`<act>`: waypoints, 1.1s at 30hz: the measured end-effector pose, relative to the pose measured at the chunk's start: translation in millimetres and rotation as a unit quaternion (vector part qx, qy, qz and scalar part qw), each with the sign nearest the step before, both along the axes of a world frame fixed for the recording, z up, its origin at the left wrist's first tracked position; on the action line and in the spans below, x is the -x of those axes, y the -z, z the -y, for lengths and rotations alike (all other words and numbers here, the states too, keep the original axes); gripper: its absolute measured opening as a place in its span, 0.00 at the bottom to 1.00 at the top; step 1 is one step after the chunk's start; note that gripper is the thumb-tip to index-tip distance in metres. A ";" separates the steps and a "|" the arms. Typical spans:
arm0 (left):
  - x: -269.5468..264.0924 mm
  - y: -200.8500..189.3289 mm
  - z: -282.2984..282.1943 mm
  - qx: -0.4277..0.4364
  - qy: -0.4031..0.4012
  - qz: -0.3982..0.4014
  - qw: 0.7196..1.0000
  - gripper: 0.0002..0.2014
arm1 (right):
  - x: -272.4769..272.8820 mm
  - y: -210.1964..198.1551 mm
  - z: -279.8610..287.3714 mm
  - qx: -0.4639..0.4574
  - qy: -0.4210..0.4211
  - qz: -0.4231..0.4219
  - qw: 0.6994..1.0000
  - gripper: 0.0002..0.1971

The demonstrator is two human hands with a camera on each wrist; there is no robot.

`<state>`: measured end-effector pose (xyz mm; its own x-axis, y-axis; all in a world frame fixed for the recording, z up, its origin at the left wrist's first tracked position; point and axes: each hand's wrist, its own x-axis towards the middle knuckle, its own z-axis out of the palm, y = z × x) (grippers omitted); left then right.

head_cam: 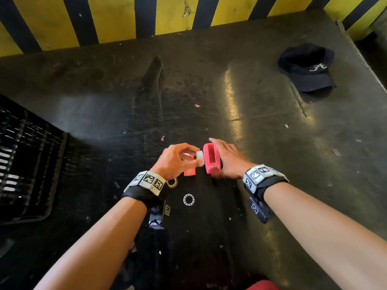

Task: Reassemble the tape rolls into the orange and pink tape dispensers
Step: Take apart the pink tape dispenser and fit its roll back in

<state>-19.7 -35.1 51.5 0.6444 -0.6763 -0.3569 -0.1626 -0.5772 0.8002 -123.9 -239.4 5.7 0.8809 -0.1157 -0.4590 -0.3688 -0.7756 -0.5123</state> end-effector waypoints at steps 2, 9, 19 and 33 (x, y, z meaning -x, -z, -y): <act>-4.6 -1.3 2.6 -0.004 0.007 0.011 1.000 0.20 | -5.2 6.5 -2.1 0.028 -0.022 -0.019 0.999 0.69; -15.9 -0.6 11.3 -0.016 0.029 0.015 0.999 0.19 | -7.0 24.0 -4.4 0.027 -0.009 0.026 0.999 0.66; -9.7 -6.3 18.3 -0.033 0.069 0.066 0.995 0.19 | 11.0 2.8 -7.1 -0.040 -0.010 0.141 0.989 0.66; -0.4 -7.2 20.8 -0.031 0.071 0.127 0.989 0.21 | 20.7 -17.9 -17.3 -0.067 0.029 0.159 0.985 0.60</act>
